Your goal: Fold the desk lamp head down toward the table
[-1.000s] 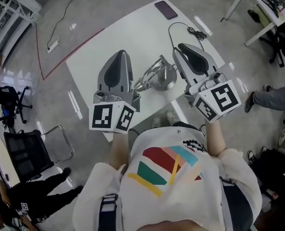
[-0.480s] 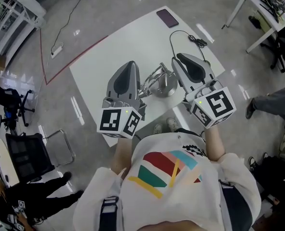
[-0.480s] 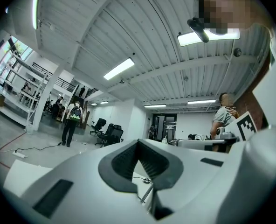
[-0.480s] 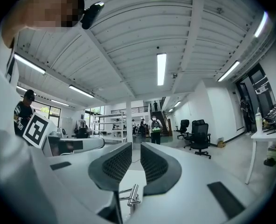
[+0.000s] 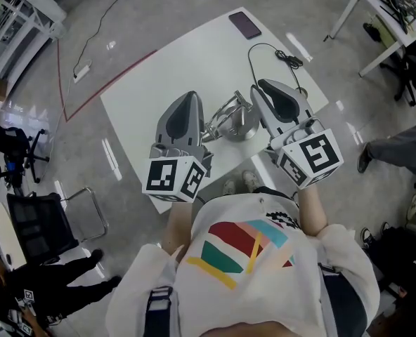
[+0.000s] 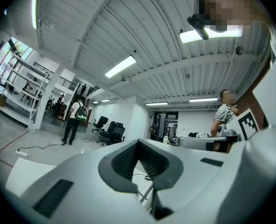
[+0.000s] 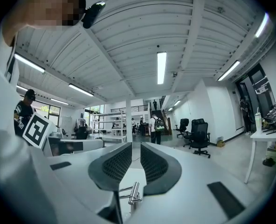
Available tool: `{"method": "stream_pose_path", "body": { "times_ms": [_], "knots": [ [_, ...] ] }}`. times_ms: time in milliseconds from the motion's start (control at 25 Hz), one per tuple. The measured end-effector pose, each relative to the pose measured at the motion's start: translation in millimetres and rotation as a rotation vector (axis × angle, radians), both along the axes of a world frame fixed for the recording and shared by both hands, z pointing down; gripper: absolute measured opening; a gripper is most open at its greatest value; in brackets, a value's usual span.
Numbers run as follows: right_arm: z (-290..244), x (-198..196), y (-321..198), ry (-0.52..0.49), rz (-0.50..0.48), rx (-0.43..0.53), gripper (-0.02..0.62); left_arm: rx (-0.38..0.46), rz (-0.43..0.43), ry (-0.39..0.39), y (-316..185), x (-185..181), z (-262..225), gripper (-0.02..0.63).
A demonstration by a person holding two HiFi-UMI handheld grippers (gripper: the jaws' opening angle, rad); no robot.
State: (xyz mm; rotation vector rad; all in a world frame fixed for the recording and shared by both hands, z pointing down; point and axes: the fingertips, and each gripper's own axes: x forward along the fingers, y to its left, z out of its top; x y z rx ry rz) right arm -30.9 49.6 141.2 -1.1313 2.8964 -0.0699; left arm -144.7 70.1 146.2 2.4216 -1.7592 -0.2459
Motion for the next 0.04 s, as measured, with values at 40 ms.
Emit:
{"method": "stream_pose_path", "body": {
  "times_ms": [40],
  "knots": [
    [0.8,0.4,-0.2,-0.001,0.004,-0.003,0.066,-0.001,0.0,-0.001,-0.3,-0.3,0.1,0.043]
  ]
}}
